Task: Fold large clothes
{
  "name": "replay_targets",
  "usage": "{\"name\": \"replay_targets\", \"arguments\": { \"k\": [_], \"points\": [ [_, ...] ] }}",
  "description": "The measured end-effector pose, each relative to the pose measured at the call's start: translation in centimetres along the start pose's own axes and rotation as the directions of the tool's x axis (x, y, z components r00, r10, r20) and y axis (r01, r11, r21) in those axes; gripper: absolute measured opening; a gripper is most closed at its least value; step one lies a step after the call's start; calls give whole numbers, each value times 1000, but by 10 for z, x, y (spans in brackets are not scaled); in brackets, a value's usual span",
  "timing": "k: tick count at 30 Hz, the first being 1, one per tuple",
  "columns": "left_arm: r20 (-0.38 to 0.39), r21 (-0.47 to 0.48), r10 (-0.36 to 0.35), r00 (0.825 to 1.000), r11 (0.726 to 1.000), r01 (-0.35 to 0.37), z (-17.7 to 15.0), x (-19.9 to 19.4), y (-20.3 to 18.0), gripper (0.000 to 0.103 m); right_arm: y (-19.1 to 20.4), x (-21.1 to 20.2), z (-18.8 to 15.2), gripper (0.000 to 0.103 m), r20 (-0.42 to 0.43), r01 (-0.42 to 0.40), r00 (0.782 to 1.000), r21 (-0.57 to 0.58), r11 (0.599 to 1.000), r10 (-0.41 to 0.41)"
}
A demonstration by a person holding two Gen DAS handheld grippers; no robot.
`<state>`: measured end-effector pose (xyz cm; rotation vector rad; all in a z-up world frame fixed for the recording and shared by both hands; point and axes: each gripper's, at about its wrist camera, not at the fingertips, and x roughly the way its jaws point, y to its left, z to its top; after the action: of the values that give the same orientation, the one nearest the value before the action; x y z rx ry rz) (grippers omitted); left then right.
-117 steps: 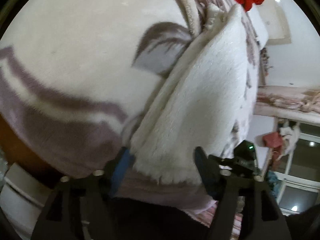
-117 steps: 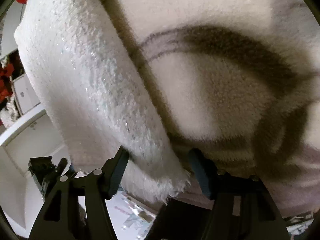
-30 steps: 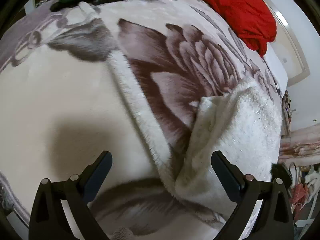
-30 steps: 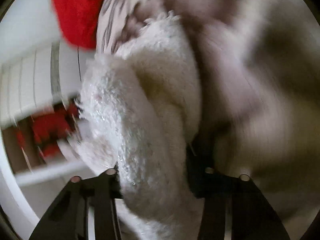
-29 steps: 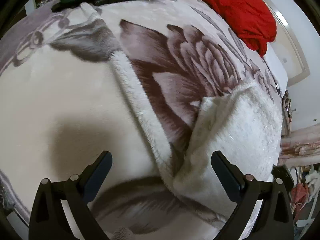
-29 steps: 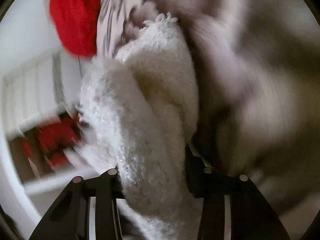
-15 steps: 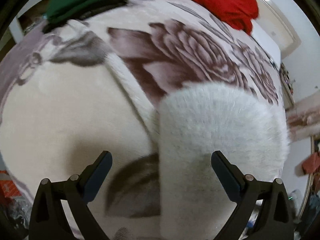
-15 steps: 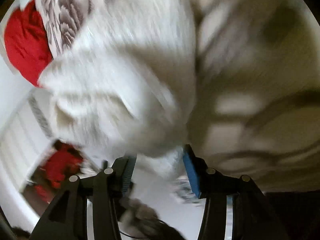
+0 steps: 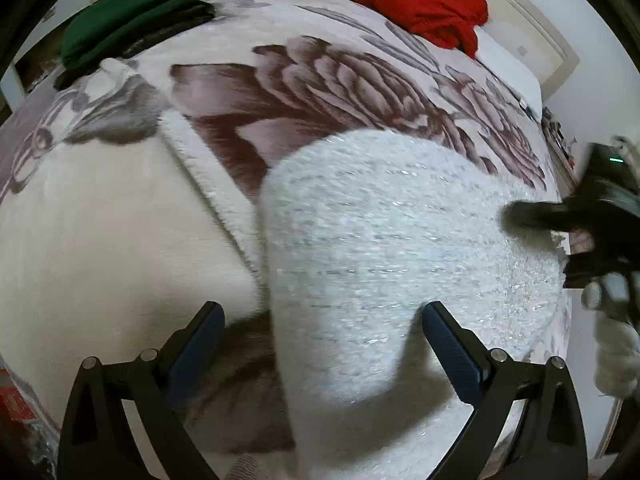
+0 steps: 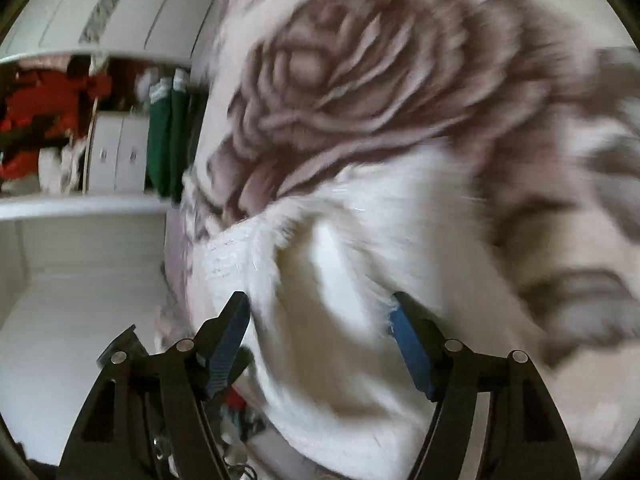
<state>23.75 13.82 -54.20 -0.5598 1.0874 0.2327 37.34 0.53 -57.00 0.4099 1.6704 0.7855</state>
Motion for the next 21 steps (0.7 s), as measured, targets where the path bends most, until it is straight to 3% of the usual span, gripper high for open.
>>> {"name": "replay_targets", "arguments": {
  "k": [1, 3, 4, 6, 10, 12, 14, 15, 17, 19, 21],
  "points": [
    [1, -10, -2, 1000, 1000, 2, 0, -3, 4, 101, -1, 18, 8, 73, -63, 0, 998, 22, 1000, 2],
    [-2, -30, -3, 1000, 1000, 3, -2, -7, 10, 101, 8, 23, 1, 31, -56, 46, 997, 35, 998, -44],
    [-5, -37, -9, 1000, 999, 9, -3, -9, 13, 101, 12, 25, -2, 16, -58, 57, 997, 33, 998, -55],
    [-13, -51, -31, 999, 998, 31, -4, -13, 15, 101, 35, 13, -3, 15, -17, 79, 997, 51, 996, -78],
    [-24, -74, -95, 995, 993, 93, -2, -10, 11, 101, 77, -58, -24, 14, 103, 64, 992, 47, 997, -68],
    [-16, -84, -138, 990, 987, 136, 1, -7, 7, 101, 82, -82, -19, 14, 166, 115, 979, 56, 992, -123],
    [-16, -77, -155, 988, 985, 154, 6, -3, 1, 101, 59, -85, 2, 14, 182, 228, 953, 92, 969, -242],
    [-17, -59, -154, 988, 986, 153, 9, 0, -5, 101, 51, -85, 5, 14, 168, 260, 947, 94, 961, -273],
    [-26, -12, -135, 991, 991, 135, 12, 8, -15, 101, 20, -49, 25, 16, 99, 384, 916, 68, 921, -390],
    [-42, 29, -103, 994, 994, 105, 14, 17, -22, 101, -7, -17, 32, 24, 15, 387, 921, 97, 917, -390],
    [-56, 52, -77, 995, 995, 80, 13, 25, -21, 102, -19, 1, 32, 28, -9, 377, 926, 98, 921, -378]
  ]
}}
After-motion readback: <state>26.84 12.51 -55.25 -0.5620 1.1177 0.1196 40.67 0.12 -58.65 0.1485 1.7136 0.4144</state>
